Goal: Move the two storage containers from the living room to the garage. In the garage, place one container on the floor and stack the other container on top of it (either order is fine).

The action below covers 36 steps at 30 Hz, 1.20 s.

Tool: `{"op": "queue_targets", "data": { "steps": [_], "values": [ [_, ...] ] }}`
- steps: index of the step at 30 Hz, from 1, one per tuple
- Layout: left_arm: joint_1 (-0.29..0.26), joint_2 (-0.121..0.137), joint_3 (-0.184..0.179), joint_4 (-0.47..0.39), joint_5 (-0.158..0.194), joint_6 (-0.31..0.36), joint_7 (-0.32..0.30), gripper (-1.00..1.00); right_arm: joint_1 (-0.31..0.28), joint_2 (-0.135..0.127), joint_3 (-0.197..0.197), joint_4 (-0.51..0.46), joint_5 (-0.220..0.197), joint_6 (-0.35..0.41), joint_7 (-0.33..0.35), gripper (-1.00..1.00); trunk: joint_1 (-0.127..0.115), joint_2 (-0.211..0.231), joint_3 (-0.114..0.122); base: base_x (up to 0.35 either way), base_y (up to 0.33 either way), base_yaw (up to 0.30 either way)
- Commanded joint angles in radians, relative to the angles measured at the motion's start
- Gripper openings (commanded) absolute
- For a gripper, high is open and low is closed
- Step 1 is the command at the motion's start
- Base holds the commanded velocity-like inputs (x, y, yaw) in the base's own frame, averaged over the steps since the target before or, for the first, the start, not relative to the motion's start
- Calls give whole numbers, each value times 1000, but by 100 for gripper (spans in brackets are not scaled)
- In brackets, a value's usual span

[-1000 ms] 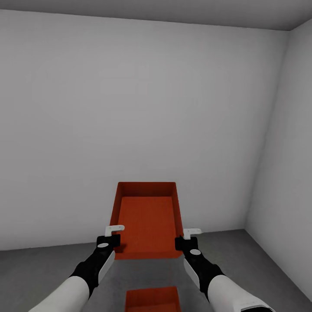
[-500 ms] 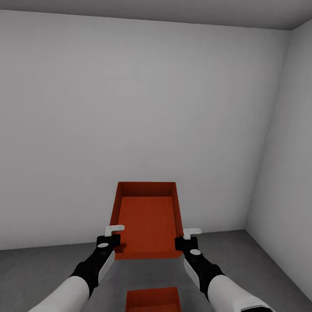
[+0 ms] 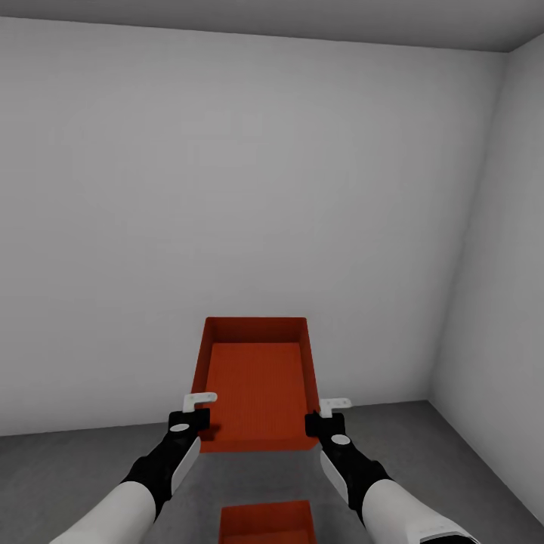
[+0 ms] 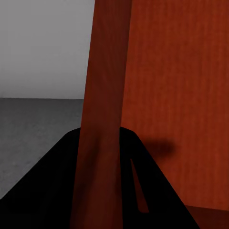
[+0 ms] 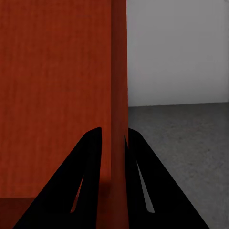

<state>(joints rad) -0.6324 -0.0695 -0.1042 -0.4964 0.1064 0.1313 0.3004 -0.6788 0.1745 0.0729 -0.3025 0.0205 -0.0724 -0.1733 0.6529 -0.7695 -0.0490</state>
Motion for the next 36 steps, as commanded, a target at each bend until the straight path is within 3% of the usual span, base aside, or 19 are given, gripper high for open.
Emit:
{"op": "queue_targets", "data": {
  "steps": [1,36],
  "values": [
    [-1,19,49,-30,-2,7,12,-100,-1,0,-7,3,-3,-3,-12,-100,0,-1,-2,0,0,0],
    [-1,20,49,-20,-2,7,12,-100,-1,0,-7,3,-7,2,-13,-100,0,-1,-55,0,0,0]
  ]
}}
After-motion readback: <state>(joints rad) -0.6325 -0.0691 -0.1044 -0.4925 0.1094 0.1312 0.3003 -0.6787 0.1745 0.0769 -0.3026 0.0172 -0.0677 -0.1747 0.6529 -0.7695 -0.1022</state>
